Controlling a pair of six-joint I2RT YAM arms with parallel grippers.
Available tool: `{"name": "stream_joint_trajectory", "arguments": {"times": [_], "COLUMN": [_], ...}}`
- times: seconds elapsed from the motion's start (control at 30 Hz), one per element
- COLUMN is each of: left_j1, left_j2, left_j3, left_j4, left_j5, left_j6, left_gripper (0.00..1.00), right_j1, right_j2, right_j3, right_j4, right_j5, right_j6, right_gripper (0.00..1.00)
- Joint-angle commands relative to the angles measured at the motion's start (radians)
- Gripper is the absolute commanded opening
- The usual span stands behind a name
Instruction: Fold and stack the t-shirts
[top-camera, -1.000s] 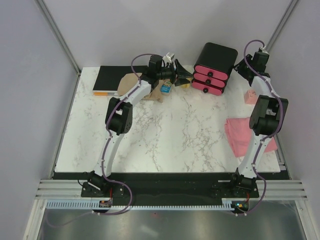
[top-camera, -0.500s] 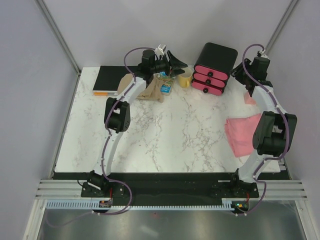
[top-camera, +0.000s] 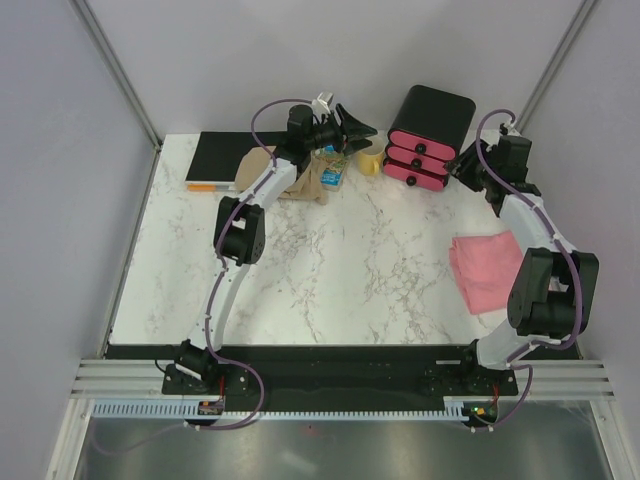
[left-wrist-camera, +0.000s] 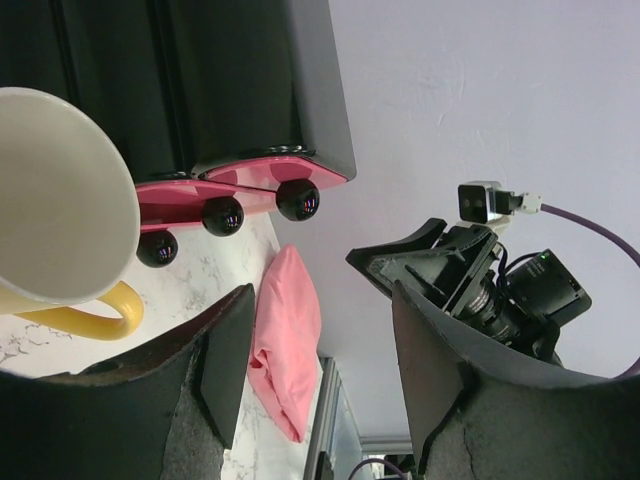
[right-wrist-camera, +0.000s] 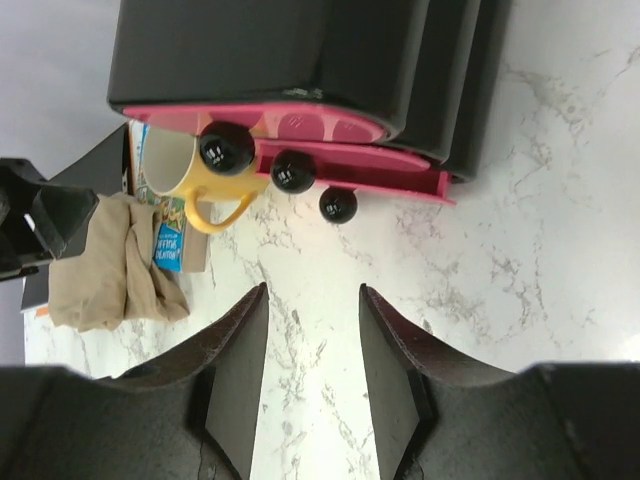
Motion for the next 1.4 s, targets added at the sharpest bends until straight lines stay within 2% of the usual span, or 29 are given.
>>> {"name": "stream_joint_trajectory", "arguments": {"times": [0.0,0.53,0.77,1.13,1.37], "left_j1": [-0.003,-0.046,-0.06,-0.068,-0.069], "left_j2": [-0.004,0.062,0.088,0.1,0.119], "left_j3": [0.043,0.106,0.13,0.132,0.137], "left_j4": [0.06,0.087,0.089,0.094,0.103], "left_j5": [-0.022,-0.142,-0.225,-0.317,-0.335], "left_j6": [-0.03,-0.059,-0.033,-0.004,-0.049], "left_gripper": [0.65,0.68,0.69,0.7,0.7], "right_j1": [0.014,0.065,0.069,0.069,0.066], "right_j2": [-0.046,-0.041,-0.056,0.02,0.068], "right_j3": [-0.041,-0.097,-0.189,-0.112,-0.048], "right_j4": [0.025,0.019,0.074,0.084,0.045], "right_j5": [-0.067,-0.113,-0.127,-0.126,-0.139], "right_j6": [-0.01,-0.064,-0.073,-0.111,-0.116], "right_gripper": [0.49,0.5,0.5,0.5,0.5]}}
